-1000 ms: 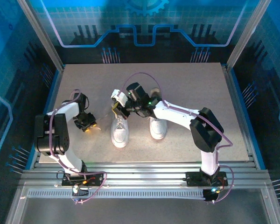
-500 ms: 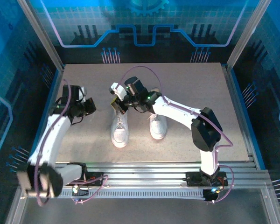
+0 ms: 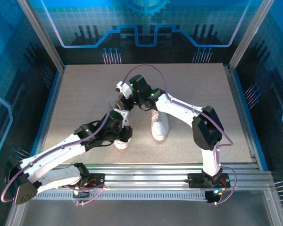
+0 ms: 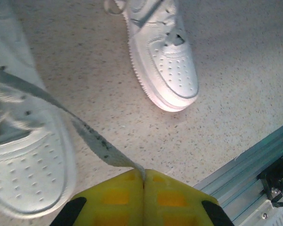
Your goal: Tie the shoes
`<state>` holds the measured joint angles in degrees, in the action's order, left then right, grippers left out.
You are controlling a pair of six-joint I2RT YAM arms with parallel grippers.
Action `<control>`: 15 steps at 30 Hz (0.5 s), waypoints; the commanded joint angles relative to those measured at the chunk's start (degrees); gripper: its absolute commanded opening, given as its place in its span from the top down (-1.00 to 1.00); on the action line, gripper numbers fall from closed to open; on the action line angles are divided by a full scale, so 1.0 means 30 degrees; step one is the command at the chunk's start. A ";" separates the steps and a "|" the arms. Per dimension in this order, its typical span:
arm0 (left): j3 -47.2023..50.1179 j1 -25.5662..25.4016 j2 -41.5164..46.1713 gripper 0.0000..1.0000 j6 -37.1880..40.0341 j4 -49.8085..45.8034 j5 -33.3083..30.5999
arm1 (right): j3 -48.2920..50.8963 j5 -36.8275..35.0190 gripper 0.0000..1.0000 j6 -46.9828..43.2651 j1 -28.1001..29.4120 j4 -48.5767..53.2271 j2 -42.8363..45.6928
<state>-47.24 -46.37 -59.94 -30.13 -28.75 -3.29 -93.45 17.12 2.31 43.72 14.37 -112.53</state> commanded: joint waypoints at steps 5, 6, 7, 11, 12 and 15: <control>-0.1436 -0.1970 -0.3360 0.95 0.2401 0.4196 -0.1226 | -0.0336 0.1775 1.00 -0.0330 -0.0160 -0.0145 0.0264; -0.1647 -0.2004 -0.3785 0.71 0.2648 0.4169 -0.1332 | -0.0233 0.1944 1.00 -0.0300 -0.0153 -0.0340 0.0301; -0.1737 -0.2004 -0.3930 0.54 0.2705 0.4093 -0.1694 | -0.0115 0.2049 1.00 -0.0299 -0.0159 -0.0477 0.0347; -0.1161 -0.1961 -0.2972 0.06 0.3974 0.4315 -0.3245 | 0.0128 0.2393 1.00 -0.0829 -0.0146 -0.0582 0.0478; -0.0984 -0.1892 -0.2494 -0.02 0.4318 0.4318 -0.3652 | 0.0128 0.2301 1.00 -0.1021 -0.0126 -0.0497 0.0530; -0.0389 -0.1367 -0.1122 -0.23 0.4883 0.4267 -0.4089 | 0.0085 0.1722 1.00 -0.1545 -0.0142 -0.0045 0.0698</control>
<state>-49.56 -51.77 -67.77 -18.96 -17.34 -11.64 -93.47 22.09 0.05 43.70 13.67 -112.51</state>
